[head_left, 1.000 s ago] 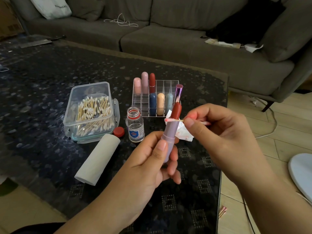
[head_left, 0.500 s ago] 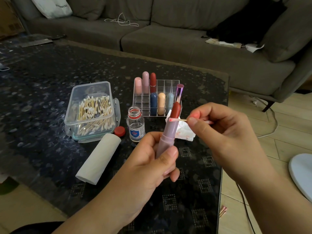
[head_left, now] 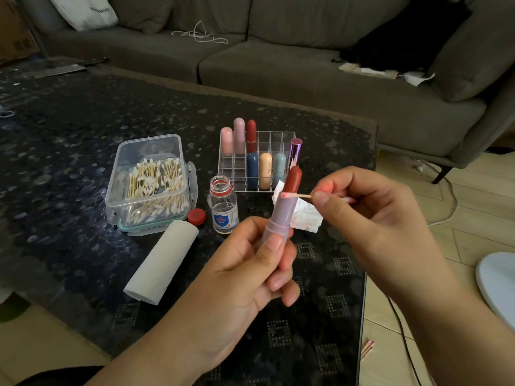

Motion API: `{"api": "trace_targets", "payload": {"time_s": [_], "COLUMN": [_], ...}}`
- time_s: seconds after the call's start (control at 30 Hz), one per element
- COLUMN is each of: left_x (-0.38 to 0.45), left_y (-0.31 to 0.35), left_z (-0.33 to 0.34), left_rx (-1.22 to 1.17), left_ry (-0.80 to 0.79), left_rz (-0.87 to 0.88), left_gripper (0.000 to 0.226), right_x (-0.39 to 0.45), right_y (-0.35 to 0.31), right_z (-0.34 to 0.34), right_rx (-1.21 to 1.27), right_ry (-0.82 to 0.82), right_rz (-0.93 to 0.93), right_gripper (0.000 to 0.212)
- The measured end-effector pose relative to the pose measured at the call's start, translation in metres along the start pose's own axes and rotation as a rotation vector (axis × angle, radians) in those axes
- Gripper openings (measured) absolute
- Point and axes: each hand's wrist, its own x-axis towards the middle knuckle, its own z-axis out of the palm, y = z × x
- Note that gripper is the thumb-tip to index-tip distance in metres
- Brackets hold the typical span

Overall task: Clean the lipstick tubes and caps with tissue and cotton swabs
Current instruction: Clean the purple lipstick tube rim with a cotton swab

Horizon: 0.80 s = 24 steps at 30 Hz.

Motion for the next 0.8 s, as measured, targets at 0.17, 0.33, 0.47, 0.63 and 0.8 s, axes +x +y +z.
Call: {"api": "trace_targets", "payload": {"time_s": [0.17,0.33,0.47,0.63,0.8], "left_x": [0.0009,-0.0001,-0.0005,0.0030,0.0043], "left_y": [0.0021,0.0037,0.0024,0.0008,-0.0008], "left_z": [0.0004,0.0006,-0.0004,-0.0026,-0.0072], "left_rx": [-0.051,-0.059,-0.054,-0.093,-0.134], "left_ry": [0.011,0.037,0.045,0.030,0.013], "left_rz": [-0.009,-0.010,-0.018,0.001,0.004], "left_gripper": [0.013,0.016,0.016,0.013,0.014], "right_x": [-0.0036,-0.0027,-0.0019,-0.0045,-0.0021], "right_y": [0.0003,0.0020,0.0023,0.0035,0.0036], "right_z": [0.0027,0.0040,0.0036,0.0075,0.0047], "right_rx": [-0.085,-0.075,-0.091,-0.146,-0.135], "right_ry": [-0.077,-0.031,-0.017,-0.092,0.010], "right_rz": [-0.008,-0.031,-0.054,-0.033,-0.058], "right_gripper": [0.004,0.003,0.006,0.005,0.003]}}
